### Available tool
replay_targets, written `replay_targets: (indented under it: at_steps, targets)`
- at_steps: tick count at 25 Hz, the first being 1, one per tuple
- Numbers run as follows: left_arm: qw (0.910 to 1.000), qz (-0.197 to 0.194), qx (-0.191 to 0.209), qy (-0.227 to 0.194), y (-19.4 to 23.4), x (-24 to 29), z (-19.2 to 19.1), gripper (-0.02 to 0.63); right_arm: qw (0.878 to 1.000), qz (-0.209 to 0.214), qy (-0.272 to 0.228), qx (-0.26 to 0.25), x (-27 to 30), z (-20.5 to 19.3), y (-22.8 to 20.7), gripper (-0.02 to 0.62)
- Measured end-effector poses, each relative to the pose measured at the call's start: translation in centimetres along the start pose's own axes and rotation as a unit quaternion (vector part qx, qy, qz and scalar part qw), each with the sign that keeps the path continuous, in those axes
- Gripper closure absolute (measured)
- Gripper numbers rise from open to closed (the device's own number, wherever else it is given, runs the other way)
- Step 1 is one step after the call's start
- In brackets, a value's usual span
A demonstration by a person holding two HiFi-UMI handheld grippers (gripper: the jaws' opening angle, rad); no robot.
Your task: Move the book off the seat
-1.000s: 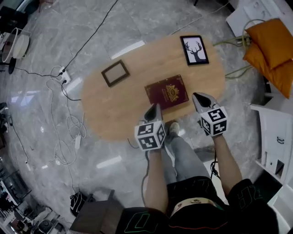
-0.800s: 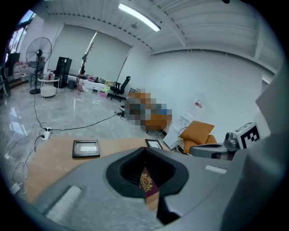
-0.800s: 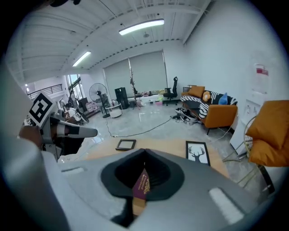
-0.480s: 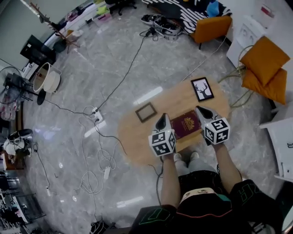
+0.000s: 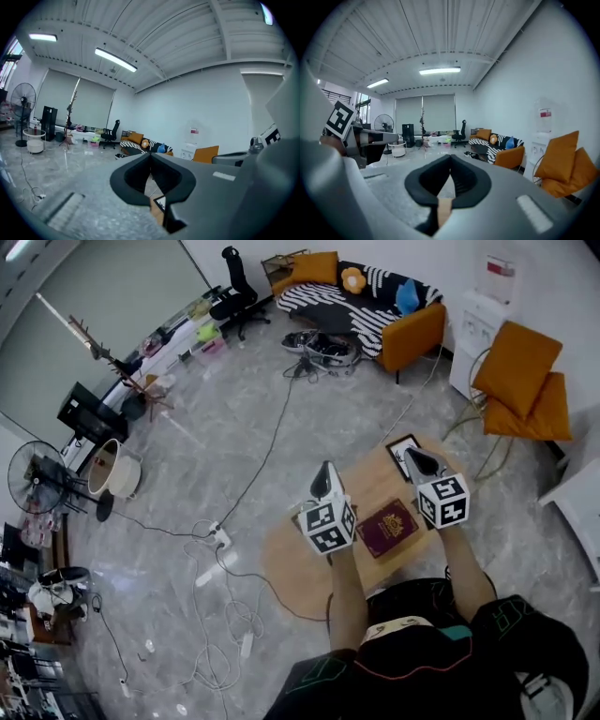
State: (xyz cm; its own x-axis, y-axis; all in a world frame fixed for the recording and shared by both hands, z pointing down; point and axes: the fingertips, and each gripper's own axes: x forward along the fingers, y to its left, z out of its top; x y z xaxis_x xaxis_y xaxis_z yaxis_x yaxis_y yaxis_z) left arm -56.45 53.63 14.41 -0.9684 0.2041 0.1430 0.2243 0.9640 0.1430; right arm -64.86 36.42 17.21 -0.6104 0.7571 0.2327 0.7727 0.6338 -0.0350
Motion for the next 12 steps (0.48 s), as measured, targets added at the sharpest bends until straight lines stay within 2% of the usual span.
replay_targets:
  at_steps: [6, 12]
  targets:
    - [0.9996, -0.015, 0.015, -0.017, -0.5, 1.7, 1.3, 0.595, 0.999, -0.010, -0.033, -0.022, 0.2, 2.5, -0.9, 0.592]
    - [0.9993, -0.021, 0.021, -0.025, -0.4, 2.1, 3.9, 0.595, 0.999, -0.016, -0.042, -0.029, 0.1, 5.0, -0.9, 0.592]
